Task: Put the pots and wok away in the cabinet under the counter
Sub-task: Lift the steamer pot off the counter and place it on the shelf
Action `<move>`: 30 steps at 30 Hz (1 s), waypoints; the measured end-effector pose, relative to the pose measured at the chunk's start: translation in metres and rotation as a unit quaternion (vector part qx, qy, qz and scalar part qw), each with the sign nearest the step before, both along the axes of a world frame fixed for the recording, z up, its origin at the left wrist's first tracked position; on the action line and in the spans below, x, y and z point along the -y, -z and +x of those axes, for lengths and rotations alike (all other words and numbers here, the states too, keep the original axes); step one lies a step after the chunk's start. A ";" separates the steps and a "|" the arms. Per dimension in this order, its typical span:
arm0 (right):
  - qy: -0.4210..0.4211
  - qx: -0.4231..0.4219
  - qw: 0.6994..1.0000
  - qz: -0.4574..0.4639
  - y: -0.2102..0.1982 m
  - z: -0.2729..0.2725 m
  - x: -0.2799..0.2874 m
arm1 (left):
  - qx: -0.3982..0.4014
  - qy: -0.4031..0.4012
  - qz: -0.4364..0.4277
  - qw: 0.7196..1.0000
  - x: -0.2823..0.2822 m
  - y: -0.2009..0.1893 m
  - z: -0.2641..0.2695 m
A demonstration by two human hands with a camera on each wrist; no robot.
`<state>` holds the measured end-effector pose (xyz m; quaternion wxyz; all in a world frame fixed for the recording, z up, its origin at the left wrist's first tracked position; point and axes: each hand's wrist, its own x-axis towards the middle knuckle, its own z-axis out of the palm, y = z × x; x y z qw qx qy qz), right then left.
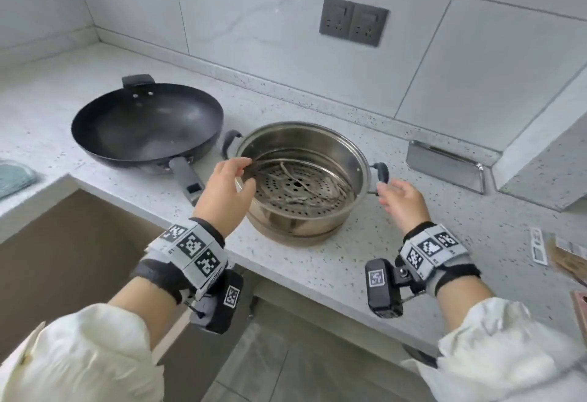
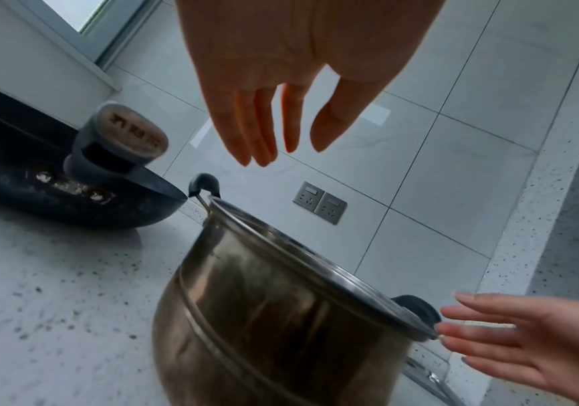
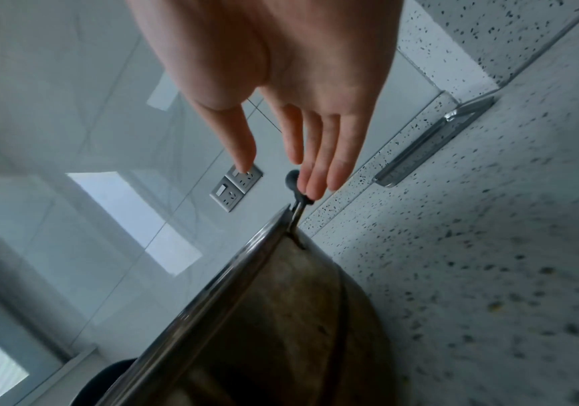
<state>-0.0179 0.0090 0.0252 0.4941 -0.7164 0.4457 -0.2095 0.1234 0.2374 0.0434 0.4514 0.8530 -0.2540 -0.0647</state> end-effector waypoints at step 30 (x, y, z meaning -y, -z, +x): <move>0.084 -0.021 0.996 -0.020 0.011 -0.122 0.052 | -0.067 0.085 0.116 0.987 0.071 0.025 0.006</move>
